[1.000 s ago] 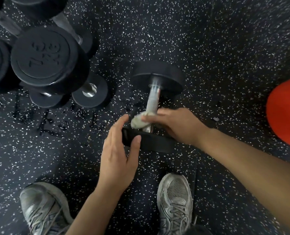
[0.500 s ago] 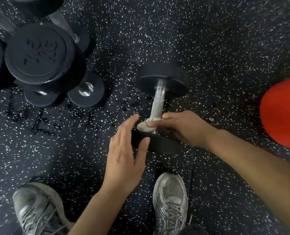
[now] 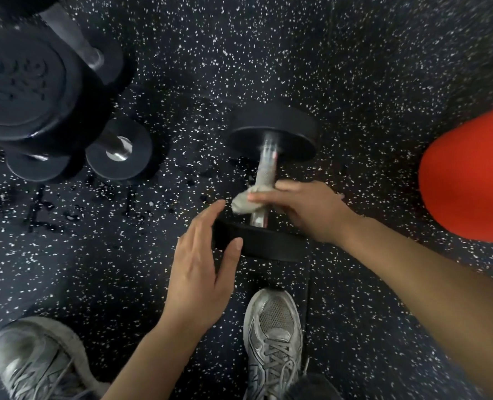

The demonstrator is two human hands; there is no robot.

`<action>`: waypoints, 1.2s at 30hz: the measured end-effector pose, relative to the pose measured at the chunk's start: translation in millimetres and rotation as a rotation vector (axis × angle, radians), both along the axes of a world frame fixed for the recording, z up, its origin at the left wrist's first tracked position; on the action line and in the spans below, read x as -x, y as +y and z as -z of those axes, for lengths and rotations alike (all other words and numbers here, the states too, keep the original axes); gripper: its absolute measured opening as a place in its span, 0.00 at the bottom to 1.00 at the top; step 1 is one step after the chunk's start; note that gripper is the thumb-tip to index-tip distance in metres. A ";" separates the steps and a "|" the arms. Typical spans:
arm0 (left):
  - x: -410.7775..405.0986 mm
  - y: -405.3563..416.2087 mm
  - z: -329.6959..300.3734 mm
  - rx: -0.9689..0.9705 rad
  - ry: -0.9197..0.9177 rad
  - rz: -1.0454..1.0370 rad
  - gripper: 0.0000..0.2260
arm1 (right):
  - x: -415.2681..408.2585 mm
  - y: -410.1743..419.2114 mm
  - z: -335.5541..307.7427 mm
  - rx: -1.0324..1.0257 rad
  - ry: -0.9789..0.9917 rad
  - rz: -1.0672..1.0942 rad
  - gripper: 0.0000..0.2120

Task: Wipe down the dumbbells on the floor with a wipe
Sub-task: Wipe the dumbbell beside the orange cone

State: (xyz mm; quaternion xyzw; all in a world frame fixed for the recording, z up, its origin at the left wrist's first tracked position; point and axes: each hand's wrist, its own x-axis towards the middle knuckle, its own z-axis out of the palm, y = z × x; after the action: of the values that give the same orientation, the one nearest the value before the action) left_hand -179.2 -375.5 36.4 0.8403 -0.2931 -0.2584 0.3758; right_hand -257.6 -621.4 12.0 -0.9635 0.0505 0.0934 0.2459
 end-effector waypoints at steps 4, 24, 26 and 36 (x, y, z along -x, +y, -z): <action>4.6 -7.2 -1.7 -0.001 0.012 0.021 0.26 | 4.4 -6.5 -4.9 0.075 0.022 -0.110 0.36; 5.7 -17.6 -3.1 0.035 0.073 0.028 0.33 | 15.3 -27.4 -12.6 -0.006 0.071 0.130 0.24; 11.4 -20.9 -0.5 0.039 0.086 0.035 0.34 | 9.1 -30.1 -6.2 0.131 -0.002 0.271 0.24; 20.2 -38.3 -2.3 0.031 0.095 0.118 0.37 | 29.2 -27.5 -28.7 0.061 0.227 -0.089 0.25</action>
State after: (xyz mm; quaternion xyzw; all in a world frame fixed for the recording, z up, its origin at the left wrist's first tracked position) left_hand -199.4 -413.8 38.7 0.8026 -0.3278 -0.3150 0.3863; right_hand -286.8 -648.9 40.8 -0.9551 0.0381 0.2109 0.2046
